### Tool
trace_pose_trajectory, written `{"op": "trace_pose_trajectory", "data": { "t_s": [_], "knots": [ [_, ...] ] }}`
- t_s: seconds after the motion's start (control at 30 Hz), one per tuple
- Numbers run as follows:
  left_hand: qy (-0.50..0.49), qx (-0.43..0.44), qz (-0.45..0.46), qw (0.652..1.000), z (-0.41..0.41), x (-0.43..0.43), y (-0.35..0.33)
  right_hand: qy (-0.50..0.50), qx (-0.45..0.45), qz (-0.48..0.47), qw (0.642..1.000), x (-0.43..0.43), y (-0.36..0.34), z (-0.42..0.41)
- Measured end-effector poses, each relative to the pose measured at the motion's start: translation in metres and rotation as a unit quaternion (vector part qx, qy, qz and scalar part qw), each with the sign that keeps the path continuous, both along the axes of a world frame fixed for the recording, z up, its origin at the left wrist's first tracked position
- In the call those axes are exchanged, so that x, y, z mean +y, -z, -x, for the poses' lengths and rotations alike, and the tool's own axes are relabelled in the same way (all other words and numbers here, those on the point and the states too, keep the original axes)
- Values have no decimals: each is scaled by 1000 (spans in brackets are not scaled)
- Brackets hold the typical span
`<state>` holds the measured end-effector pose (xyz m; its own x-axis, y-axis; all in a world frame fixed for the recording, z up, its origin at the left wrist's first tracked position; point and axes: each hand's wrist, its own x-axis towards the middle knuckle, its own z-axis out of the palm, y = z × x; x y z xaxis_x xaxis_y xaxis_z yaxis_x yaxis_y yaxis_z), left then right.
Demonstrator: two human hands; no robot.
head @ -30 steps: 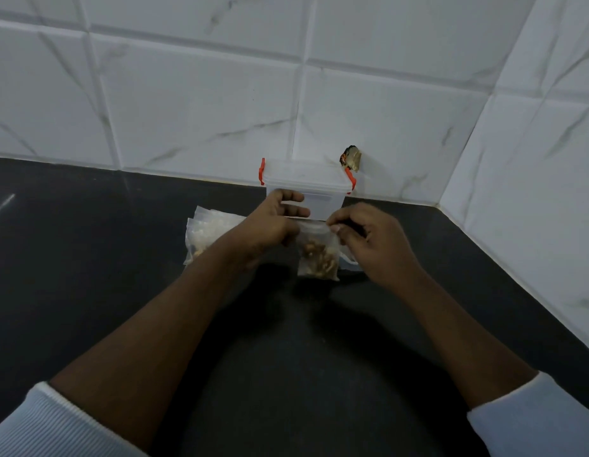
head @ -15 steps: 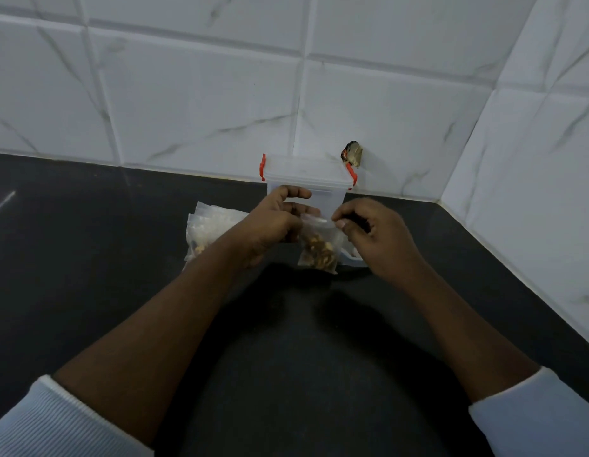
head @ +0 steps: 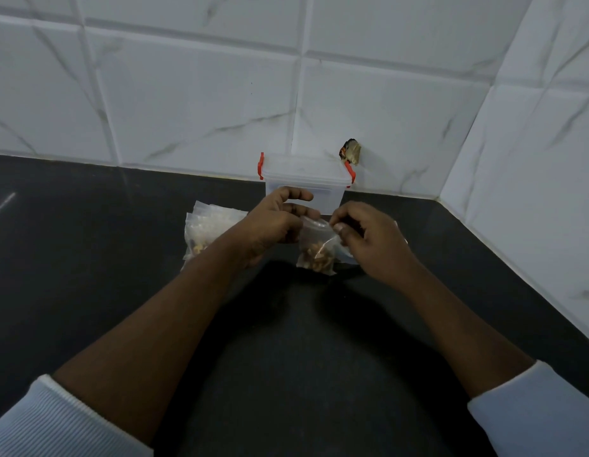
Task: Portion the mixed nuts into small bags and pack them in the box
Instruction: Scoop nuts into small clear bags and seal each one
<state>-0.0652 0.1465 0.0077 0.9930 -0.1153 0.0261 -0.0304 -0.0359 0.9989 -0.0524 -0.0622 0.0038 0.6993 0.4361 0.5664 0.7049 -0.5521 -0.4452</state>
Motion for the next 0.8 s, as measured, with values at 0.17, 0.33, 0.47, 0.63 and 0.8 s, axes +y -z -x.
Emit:
{"op": "trace_pose_trajectory", "data": {
  "t_s": [0.17, 0.33, 0.47, 0.63, 0.8],
  "knots": [
    [0, -4, -5, 1000, -2, 0, 3, -7, 5, 3, 1000, 2, 3, 0],
    [-2, -10, -8, 1000, -3, 1, 5, 6, -19, -31, 999, 1, -1, -1],
    [7, -7, 5, 1000, -2, -1, 4, 0, 8, 0, 1000, 2, 1, 0],
    [51, -20, 21, 998, 1, -2, 6, -4, -3, -131, 991, 3, -5, 3],
    [61, -41, -6, 997, 8, -10, 6, -9, 6, -157, 988, 3, -4, 3]
  ]
}}
